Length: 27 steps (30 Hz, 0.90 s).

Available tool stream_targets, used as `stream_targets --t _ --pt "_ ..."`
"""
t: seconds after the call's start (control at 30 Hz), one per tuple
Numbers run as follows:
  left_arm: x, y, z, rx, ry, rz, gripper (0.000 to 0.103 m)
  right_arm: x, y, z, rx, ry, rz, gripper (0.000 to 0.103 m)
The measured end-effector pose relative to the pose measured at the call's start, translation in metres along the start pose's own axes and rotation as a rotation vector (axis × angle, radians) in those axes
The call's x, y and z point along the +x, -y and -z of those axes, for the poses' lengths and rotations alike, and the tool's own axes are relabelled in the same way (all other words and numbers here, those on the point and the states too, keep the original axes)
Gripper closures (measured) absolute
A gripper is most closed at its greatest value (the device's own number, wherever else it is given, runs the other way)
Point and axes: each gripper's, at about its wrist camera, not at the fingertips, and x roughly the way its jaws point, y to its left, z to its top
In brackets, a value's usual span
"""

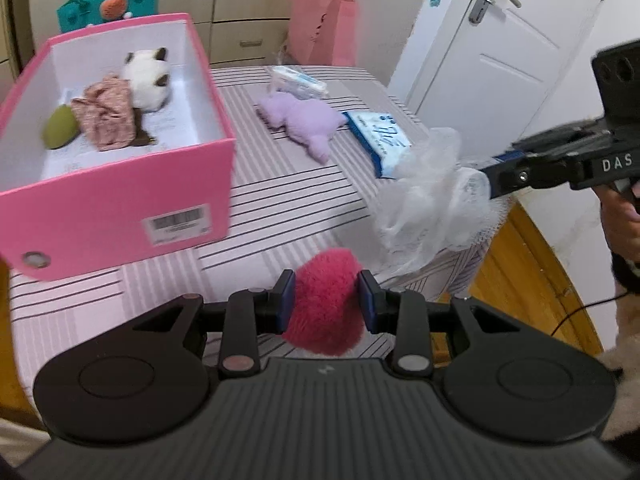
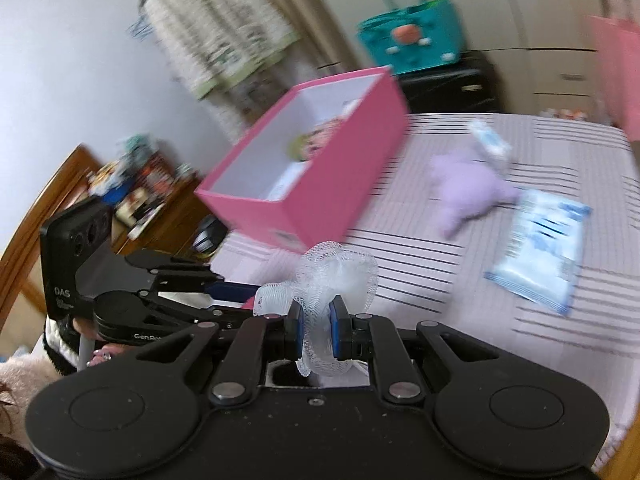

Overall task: Organize soft objects
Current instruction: 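Carry the pompom with the left tool while the right carries the mesh puff over the box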

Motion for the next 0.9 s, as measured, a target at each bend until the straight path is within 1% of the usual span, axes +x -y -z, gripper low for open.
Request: stream_targets --t 0.1,0.2,0.33,0.4,0.43,0.47,0.57,0.67,0.73,0.8,0.83,0.9 --pt "-0.018 -0.008 -0.001 -0.019 -0.007 -0.002 0.070 0.013 -0.018 -0.013 -0.043 -0.028 -0.051 0.087" --pt "-0.036 -0.012 -0.009 -0.020 0.017 -0.016 0.070 0.023 -0.036 -0.029 -0.084 -0.034 -0.094 0.087" --pt "-0.063 -0.020 -0.025 -0.013 0.112 -0.060 0.071 0.027 -0.056 -0.057 -0.119 0.023 -0.136 0.087" --pt "-0.076 -0.026 -0.034 -0.024 0.182 -0.112 0.071 0.029 -0.064 -0.072 -0.127 0.051 -0.156 0.087" --pt "-0.080 -0.030 -0.040 -0.032 0.207 -0.154 0.071 0.030 -0.067 -0.080 -0.133 0.063 -0.163 0.087" --pt "-0.083 -0.034 -0.047 -0.038 0.224 -0.176 0.071 0.031 -0.070 -0.088 -0.140 0.078 -0.161 0.087" --pt "-0.089 -0.053 -0.066 -0.069 0.245 -0.196 0.071 0.037 -0.075 -0.114 -0.146 0.117 -0.159 0.087" --pt "-0.085 -0.071 -0.082 -0.083 0.266 -0.224 0.071 0.051 -0.073 -0.137 -0.149 0.147 -0.122 0.087" --pt "-0.079 -0.080 -0.083 -0.091 0.277 -0.244 0.071 0.065 -0.069 -0.147 -0.152 0.154 -0.090 0.087" --pt "-0.068 -0.091 -0.077 -0.106 0.267 -0.264 0.071 0.080 -0.062 -0.153 -0.140 0.163 -0.052 0.087" --pt "-0.063 -0.095 -0.072 -0.111 0.254 -0.258 0.071 0.086 -0.059 -0.154 -0.145 0.158 -0.036 0.087" --pt "-0.057 -0.099 -0.060 -0.135 0.229 -0.216 0.071 0.097 -0.054 -0.155 -0.131 0.141 -0.032 0.087"
